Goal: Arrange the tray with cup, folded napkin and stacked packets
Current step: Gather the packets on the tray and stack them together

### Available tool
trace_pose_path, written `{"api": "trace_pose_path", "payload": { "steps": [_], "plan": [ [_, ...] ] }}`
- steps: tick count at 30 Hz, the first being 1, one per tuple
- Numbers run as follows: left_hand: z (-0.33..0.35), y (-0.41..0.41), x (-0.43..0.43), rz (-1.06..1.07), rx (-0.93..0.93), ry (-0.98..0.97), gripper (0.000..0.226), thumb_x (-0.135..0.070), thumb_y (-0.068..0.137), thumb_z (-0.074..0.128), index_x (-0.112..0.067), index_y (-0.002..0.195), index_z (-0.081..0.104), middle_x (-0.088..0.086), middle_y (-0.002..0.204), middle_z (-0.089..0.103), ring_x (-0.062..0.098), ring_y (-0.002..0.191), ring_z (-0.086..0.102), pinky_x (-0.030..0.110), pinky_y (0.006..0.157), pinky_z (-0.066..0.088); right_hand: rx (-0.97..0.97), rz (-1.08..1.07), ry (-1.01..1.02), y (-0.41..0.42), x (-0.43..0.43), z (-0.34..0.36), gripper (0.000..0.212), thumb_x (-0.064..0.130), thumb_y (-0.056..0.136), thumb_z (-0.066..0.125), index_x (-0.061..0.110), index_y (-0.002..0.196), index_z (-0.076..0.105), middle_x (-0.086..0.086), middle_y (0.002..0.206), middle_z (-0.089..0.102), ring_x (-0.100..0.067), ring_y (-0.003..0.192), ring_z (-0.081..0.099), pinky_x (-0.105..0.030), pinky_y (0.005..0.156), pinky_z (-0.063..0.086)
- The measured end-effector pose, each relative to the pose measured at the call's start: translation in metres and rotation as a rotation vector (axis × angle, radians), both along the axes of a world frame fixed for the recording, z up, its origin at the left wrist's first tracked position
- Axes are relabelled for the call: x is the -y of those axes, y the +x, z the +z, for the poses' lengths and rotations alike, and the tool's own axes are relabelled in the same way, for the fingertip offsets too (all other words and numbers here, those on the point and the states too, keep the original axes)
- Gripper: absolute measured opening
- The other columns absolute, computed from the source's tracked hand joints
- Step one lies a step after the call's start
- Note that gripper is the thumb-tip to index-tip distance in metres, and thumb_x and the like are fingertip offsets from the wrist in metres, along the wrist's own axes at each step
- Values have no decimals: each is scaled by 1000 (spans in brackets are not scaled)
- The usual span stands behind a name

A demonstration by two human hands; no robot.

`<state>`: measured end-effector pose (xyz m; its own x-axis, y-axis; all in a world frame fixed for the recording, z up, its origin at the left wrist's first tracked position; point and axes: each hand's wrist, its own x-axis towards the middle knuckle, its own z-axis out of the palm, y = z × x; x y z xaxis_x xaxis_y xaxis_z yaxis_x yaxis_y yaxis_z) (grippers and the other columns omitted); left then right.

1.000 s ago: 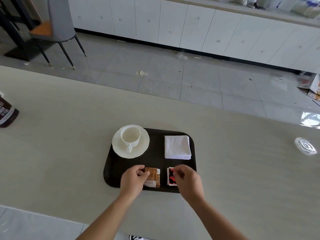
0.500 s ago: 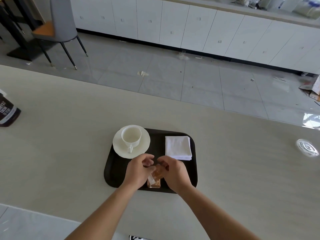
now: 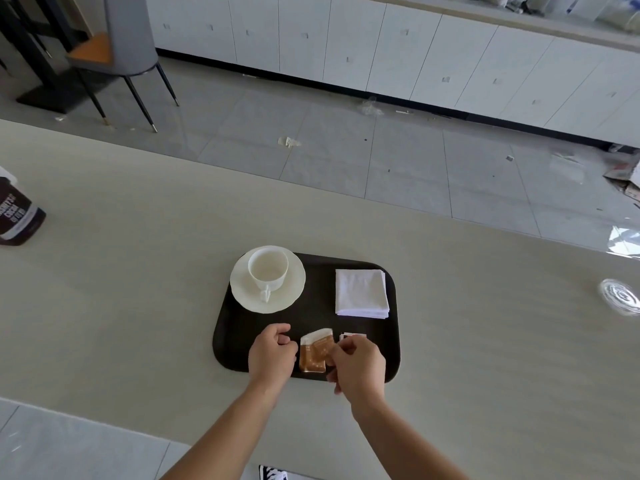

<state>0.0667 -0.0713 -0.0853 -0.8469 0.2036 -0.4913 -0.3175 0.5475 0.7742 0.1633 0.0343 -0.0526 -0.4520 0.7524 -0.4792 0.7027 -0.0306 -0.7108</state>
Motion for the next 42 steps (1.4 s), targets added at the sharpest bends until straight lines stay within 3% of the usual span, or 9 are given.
{"api": "trace_pose_path", "payload": {
  "steps": [5, 8, 11, 16, 20, 24, 28, 32, 42],
  "plan": [
    [1, 5, -3, -94, -114, -109, 28, -12, 82, 70, -26, 106, 65, -11, 90, 63, 8, 81, 63, 31, 71, 56, 100, 139, 28, -4, 3, -1, 15, 19, 89, 65, 19, 75, 62, -5, 68, 69, -14, 43, 65, -21, 34, 43],
    [4, 3, -7, -136, -132, -145, 17, -18, 85, 71, -17, 101, 69, -2, 91, 71, 13, 82, 67, 38, 74, 59, 150, 246, 111, -3, 2, -3, 12, 15, 87, 62, 19, 75, 62, -2, 70, 68, -16, 50, 66, -23, 38, 47],
    [7, 0, -10, -178, -179, -210, 20, -23, 86, 71, -16, 105, 69, 0, 94, 73, 16, 84, 68, 33, 74, 57, 127, 425, 394, -1, 0, -2, 5, 18, 89, 61, 22, 92, 64, 4, 88, 65, -18, 71, 62, -21, 51, 40],
    [9, 0, -6, -225, -193, -212, 26, -20, 81, 73, -18, 105, 68, -7, 80, 66, 10, 77, 62, 22, 65, 46, 266, 808, 528, -9, 2, -2, 27, 17, 90, 59, 31, 114, 61, -1, 98, 48, -25, 66, 48, -30, 56, 35],
    [11, -2, -6, -231, -179, -211, 25, -12, 81, 68, -17, 106, 69, -1, 90, 72, 17, 87, 66, 34, 77, 56, 236, 807, 521, -3, 3, -7, 24, 18, 92, 52, 30, 110, 63, -1, 96, 48, -25, 67, 48, -31, 57, 42],
    [12, 2, -8, -232, -202, -217, 23, -12, 84, 66, -17, 105, 71, -1, 94, 73, 15, 87, 66, 30, 76, 55, 146, 770, 529, 3, 3, -8, 26, 22, 90, 54, 29, 114, 60, 1, 100, 53, -26, 75, 58, -34, 59, 48],
    [12, 5, -11, -256, -215, -223, 25, -18, 78, 77, -18, 103, 71, -6, 84, 68, 12, 83, 65, 27, 76, 53, 46, 488, 495, 16, -20, -4, 24, 27, 89, 63, 27, 113, 67, 7, 98, 59, -18, 79, 62, -31, 64, 50],
    [9, 6, -13, -254, -243, -230, 27, -18, 77, 79, -15, 103, 72, -1, 89, 72, 14, 84, 66, 24, 71, 50, 100, 312, 441, 36, -56, -7, 29, 25, 89, 67, 19, 118, 67, 3, 100, 63, -16, 81, 60, -26, 71, 49],
    [10, 7, -24, -251, -277, -305, 16, -24, 82, 74, -18, 97, 75, -2, 94, 75, 15, 86, 67, 23, 66, 47, 254, 367, 367, 27, -66, -19, 28, 29, 89, 67, 16, 114, 63, 1, 93, 67, -15, 75, 55, -24, 60, 43]
  ]
}}
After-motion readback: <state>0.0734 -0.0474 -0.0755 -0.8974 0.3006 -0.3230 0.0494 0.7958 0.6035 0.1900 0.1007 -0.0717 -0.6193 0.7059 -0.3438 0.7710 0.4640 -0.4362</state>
